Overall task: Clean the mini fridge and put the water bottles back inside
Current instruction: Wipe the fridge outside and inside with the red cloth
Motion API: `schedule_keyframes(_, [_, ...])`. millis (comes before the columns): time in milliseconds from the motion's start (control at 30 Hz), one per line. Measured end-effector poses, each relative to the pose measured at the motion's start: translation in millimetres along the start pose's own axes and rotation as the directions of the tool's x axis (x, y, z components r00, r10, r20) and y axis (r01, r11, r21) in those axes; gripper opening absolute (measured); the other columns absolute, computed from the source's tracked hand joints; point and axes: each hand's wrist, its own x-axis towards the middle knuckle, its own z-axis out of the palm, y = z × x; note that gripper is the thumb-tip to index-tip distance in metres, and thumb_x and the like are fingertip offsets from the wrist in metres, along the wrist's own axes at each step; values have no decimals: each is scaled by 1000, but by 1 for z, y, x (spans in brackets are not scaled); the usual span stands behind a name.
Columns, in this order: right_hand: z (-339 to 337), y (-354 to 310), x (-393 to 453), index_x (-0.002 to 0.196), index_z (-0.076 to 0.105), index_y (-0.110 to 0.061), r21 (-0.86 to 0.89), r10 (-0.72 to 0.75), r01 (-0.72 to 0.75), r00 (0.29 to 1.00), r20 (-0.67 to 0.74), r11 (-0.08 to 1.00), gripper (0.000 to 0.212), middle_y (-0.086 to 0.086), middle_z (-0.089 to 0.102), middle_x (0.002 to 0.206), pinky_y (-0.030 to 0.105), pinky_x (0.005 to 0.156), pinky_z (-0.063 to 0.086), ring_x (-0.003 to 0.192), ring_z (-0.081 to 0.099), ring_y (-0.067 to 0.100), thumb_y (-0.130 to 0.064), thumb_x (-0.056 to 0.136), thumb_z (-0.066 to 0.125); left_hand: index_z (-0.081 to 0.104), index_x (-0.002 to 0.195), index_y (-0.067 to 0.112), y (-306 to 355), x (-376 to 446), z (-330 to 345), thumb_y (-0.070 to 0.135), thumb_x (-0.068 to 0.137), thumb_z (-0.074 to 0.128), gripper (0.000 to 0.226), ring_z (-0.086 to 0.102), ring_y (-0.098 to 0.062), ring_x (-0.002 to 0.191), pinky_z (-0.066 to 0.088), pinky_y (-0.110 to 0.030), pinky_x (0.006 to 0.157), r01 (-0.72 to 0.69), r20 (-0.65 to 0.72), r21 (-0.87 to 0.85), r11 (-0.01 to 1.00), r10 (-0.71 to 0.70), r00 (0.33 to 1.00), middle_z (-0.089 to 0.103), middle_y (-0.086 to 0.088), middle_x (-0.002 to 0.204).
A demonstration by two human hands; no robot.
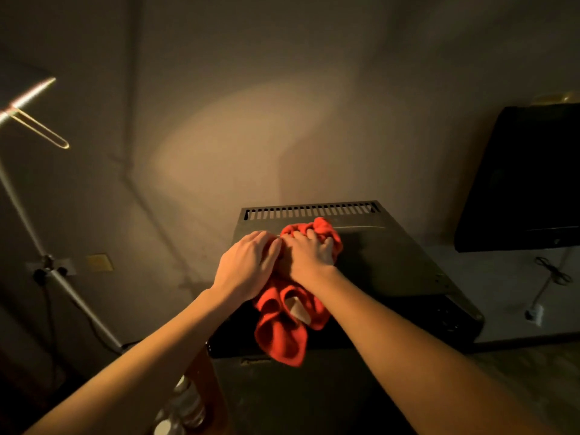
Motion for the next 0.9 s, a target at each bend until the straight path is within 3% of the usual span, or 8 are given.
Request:
schedule_keyframes(67, [4,-13,9,150,25,-28,7,12,-12,1000,15,1000,62,3,26,157,66,111,13,146,12,31,-39,95,51,62,110,25,-3,2,0,51,97,32,43,59,-17,105,43,-29,82,13,0,-40,999,-13,1000,66,3,113])
schedule_keyframes(133, [4,-18,13,149,27,-26,59,20,-19,1000,-3,998,59,4,27,156,67,111,12,147,12,32,-39,96,51,63,113,22,-5,5,2,49,97,34,43,58,-17,107,41,-27,83,25,-1,-77,997,-25,1000,66,1,115])
schedule_keyframes(233, [3,-3,9,143,36,-28,88,27,-22,998,-54,996,52,2,36,152,64,110,22,144,19,30,-38,95,55,63,115,22,2,11,8,48,96,34,44,58,-18,108,42,-27,85,7,46,-128,992,-2,999,66,1,118])
schedule_keyframes(367, [-6,41,-13,134,46,-29,80,86,-77,990,-115,994,39,-1,46,143,54,106,33,137,30,27,-34,95,51,60,126,20,33,25,24,39,96,39,41,56,-22,118,44,-32,94,-98,151,-147,984,120,981,63,0,129])
schedule_keyframes(600, [-32,127,-75,125,53,-23,69,213,-207,972,-101,976,38,2,54,134,48,104,39,131,40,27,-35,90,50,51,138,23,114,33,64,31,100,42,40,48,-20,131,40,-35,106,-261,241,-213,942,309,920,52,3,144])
schedule_keyframes(767, [-30,159,-90,121,54,-25,26,291,-290,944,-155,957,36,0,57,128,44,101,42,128,44,26,-36,87,55,30,152,19,147,28,77,29,103,38,51,25,-15,144,24,-31,117,-289,302,-249,924,357,884,30,1,158])
schedule_keyframes(833, [-27,155,-80,127,50,-24,-4,318,-321,939,-134,947,38,2,53,134,47,101,41,132,40,28,-32,90,56,20,155,18,144,22,76,30,104,35,55,15,-13,148,15,-28,120,-246,319,-249,937,319,892,17,2,162])
schedule_keyframes(900, [-24,144,-65,133,46,-22,-11,354,-358,926,-132,934,37,5,49,140,54,102,36,135,34,31,-23,96,48,14,156,19,132,16,71,33,105,33,57,10,-12,149,15,-29,119,-207,337,-244,947,283,898,8,4,164])
